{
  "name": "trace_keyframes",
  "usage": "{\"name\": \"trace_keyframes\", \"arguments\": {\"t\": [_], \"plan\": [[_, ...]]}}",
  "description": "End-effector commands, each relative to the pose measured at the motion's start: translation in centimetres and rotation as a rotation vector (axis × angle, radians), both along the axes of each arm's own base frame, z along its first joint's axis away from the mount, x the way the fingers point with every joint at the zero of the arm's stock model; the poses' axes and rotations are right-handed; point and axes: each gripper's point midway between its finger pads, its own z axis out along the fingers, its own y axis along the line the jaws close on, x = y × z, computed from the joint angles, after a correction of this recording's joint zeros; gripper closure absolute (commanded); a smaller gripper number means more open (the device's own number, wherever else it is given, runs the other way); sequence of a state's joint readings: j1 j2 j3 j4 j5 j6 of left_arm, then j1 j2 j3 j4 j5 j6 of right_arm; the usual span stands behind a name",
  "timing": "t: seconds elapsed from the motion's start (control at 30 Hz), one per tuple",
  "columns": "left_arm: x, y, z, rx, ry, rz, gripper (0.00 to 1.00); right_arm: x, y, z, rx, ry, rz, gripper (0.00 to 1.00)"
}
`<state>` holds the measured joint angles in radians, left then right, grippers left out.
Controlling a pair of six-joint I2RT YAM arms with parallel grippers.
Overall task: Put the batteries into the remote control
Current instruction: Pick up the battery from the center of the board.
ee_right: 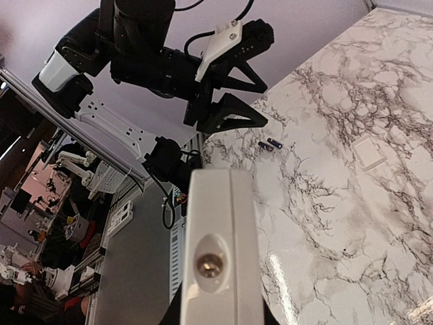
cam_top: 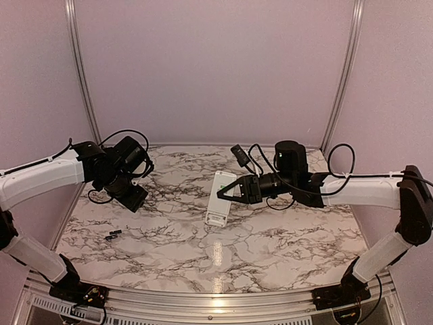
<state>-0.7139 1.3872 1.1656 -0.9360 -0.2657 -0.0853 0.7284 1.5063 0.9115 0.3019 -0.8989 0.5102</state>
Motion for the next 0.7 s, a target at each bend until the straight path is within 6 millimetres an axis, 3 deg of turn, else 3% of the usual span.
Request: {"name": "trace_keyframes", "arguments": {"t": [0.0,0.17,0.33,0.5,0.67], "plan": [[0.6,2.2,-0.7,0.16,-0.006,0.014,0.37,0.0,-0.5,0.7,0.015,-0.037,-0.004,1.0],[1.0,2.7,-0.6,0.207,-0.03,-0.007,0.42,0.0,-0.6,0.5,0.015,-0.038,-0.006,1.0],[1.1,5.2,0.3,0.357,-0.085,-0.043,0.33,0.1,-0.5,0.4,0.017,-0.032,-0.005,1.0],[-0.2,5.6,-3.3,0.42,0.027,-0.119,0.32,0.1,-0.2,0.5,0.024,-0.024,0.001,1.0],[-1.6,5.1,-5.2,0.388,0.098,-0.198,0.33,0.1,-0.3,0.7,0.025,-0.026,0.001,1.0]]}}
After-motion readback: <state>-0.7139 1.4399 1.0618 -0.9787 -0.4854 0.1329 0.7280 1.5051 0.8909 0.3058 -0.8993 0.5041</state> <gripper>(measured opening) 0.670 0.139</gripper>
